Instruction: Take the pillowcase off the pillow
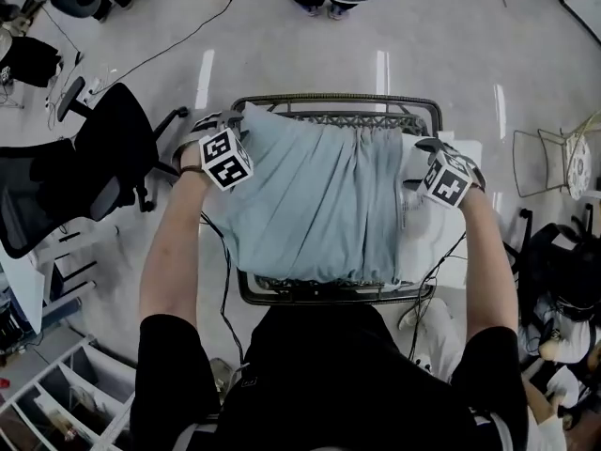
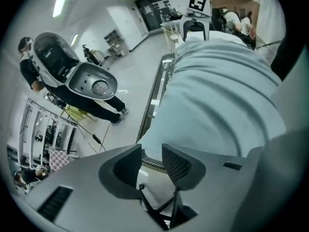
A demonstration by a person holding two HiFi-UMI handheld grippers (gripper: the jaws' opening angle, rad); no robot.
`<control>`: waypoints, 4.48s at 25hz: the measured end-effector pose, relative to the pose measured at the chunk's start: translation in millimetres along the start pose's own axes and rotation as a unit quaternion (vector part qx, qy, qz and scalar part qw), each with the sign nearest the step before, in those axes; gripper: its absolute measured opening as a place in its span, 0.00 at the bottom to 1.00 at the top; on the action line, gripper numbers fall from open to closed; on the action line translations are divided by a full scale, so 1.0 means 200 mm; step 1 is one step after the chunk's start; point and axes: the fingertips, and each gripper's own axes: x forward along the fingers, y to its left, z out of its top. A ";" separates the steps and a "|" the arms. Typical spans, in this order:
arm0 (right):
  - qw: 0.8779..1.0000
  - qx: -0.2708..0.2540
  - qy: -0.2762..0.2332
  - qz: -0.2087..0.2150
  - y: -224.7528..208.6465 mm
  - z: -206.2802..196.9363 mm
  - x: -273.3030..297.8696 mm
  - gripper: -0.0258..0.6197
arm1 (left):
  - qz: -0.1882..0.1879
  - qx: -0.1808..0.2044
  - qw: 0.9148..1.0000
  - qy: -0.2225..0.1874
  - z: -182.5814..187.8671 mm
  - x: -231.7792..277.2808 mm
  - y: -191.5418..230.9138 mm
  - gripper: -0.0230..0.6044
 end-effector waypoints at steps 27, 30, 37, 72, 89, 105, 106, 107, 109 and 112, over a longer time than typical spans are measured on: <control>0.994 -0.039 0.018 0.100 0.12 0.02 0.17 0.52 | -0.004 0.232 0.973 0.007 -0.04 0.30 0.07 0.49; 0.995 -0.044 0.007 0.089 0.19 0.04 0.14 0.49 | -0.028 0.276 0.960 0.020 -0.06 0.27 0.02 0.48; 0.998 -0.009 -0.002 0.070 0.21 0.03 0.04 0.45 | -0.060 0.214 0.975 0.007 -0.19 0.11 -0.10 0.06; 0.999 0.049 0.013 0.011 0.17 -0.08 0.10 0.53 | -0.078 0.049 0.996 0.003 -0.35 -0.16 -0.26 0.35; 0.997 0.053 0.043 0.031 0.14 -0.08 0.20 0.56 | -0.031 0.165 0.979 0.112 -0.36 0.18 -0.20 0.05; 0.997 0.048 0.059 -0.003 0.15 -0.10 0.07 0.49 | 0.003 0.062 0.998 0.025 -0.50 -0.10 -0.16 0.08; 0.997 0.045 0.057 -0.006 0.15 -0.10 0.07 0.49 | 0.002 0.073 0.997 0.021 -0.45 -0.08 -0.15 0.17; 0.998 0.041 0.053 -0.009 0.16 -0.09 0.06 0.49 | -0.001 0.087 0.996 0.019 -0.40 -0.05 -0.15 0.28; 0.998 0.034 0.046 -0.011 0.17 -0.09 0.06 0.49 | -0.019 0.116 0.993 0.015 -0.30 0.02 -0.16 0.35; 0.999 0.024 0.030 -0.003 0.18 -0.08 0.02 0.50 | -0.059 0.158 0.985 0.019 -0.19 0.16 -0.23 0.37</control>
